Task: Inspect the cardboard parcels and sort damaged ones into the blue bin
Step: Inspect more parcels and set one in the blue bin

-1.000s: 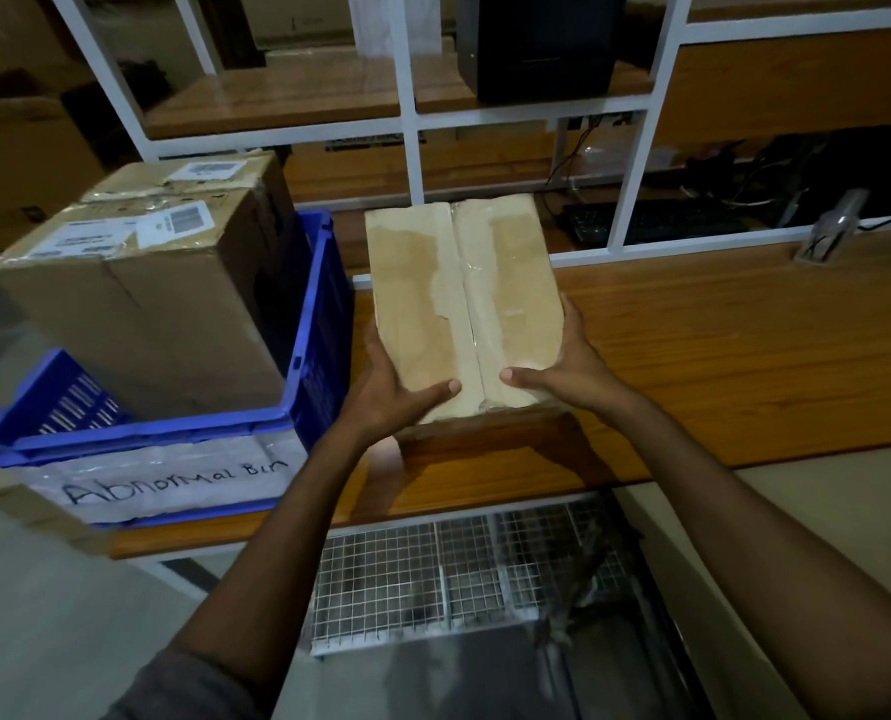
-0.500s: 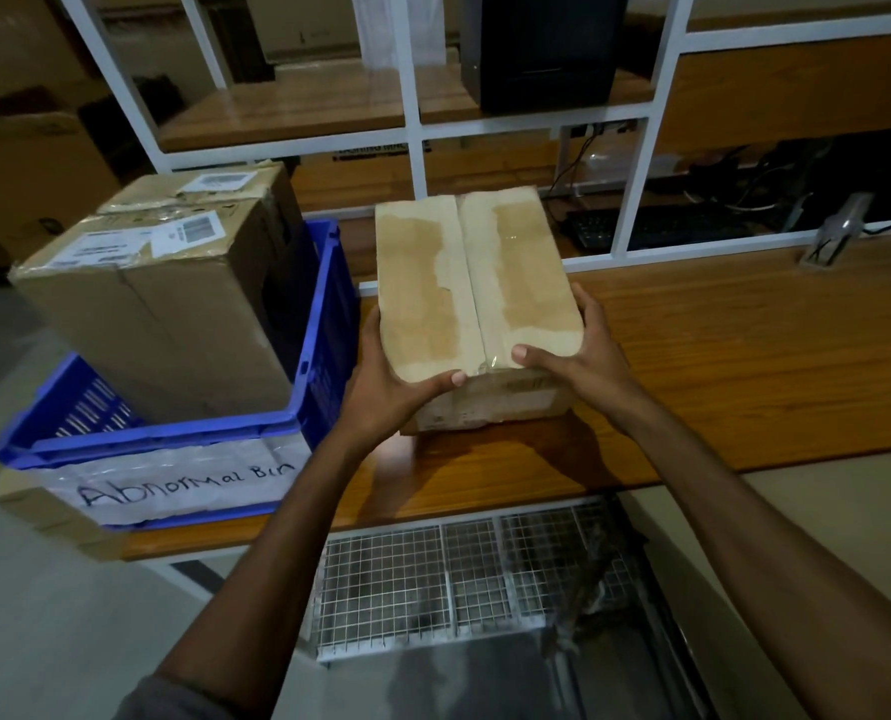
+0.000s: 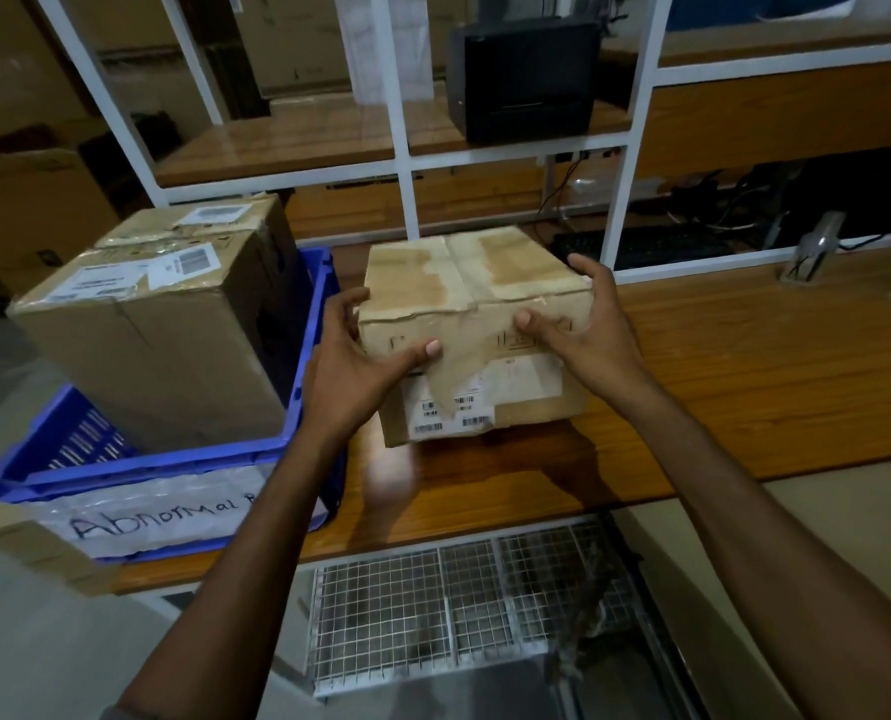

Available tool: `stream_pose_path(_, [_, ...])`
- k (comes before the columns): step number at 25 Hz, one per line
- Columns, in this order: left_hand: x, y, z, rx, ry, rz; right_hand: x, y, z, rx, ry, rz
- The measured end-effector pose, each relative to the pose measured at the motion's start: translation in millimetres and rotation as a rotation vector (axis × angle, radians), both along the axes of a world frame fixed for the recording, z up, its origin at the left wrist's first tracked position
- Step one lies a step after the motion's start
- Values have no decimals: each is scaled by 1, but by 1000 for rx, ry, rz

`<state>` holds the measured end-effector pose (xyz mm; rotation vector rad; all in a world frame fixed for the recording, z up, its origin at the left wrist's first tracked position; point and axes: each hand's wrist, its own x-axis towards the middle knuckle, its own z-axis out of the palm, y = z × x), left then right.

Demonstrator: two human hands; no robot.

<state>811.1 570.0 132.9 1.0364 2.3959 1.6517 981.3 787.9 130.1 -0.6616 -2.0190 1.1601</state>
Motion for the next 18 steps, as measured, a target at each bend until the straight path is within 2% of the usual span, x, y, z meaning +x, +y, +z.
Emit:
stream_pose_path(3, [7, 7, 2, -28, 7, 82, -8, -3, 8, -25, 13, -122])
stream_pose_path(6, [7, 10, 6, -48, -4, 170, -7, 1, 18, -99, 11, -82])
stream_pose_path(9, [-8, 4, 12, -47, -76, 48, -2, 4, 25, -78, -47, 6])
stream_pose_path(13, [-12, 1, 17, -80, 15, -51, -3, -1, 19, -61, -10, -5])
stream_pose_path(15, [-9, 3, 17, -51, 40, -40, -1, 3, 15, -68, -24, 56])
stream_pose_path(18, [-6, 5, 17, 1, 0, 27, 5, 10, 26, -136, -75, 275])
